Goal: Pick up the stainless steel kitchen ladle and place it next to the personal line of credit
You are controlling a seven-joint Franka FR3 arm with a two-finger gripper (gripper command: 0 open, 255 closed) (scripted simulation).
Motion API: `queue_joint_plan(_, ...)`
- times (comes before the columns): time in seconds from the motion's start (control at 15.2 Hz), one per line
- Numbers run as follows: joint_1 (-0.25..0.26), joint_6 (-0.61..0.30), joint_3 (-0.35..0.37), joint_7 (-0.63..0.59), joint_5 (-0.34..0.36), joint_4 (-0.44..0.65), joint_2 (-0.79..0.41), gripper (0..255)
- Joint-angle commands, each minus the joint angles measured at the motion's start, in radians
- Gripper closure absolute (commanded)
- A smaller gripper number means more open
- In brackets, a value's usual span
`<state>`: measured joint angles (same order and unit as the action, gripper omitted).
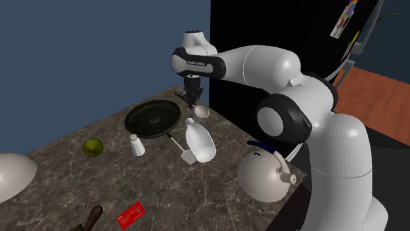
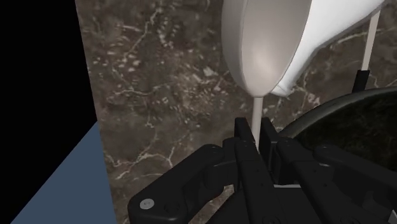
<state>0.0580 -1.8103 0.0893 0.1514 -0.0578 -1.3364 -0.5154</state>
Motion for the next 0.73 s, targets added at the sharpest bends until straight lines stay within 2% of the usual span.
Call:
queue_joint_plan(0.0,0.000,0.030,0.000,-0.003,0.000,0.027,0.002,255)
queue_joint_plan(0.07,0.001,0.040,0.000,-0.004,0.000,0.037,0.003,255)
queue_joint_plan(0.33,0.030,-0.044,0.018,-0.048,-0.009,-0.190,0.150,255)
queue_joint_plan(0.66,0.069,-0.118,0.047,-0.110,-0.023,-0.408,0.302,255)
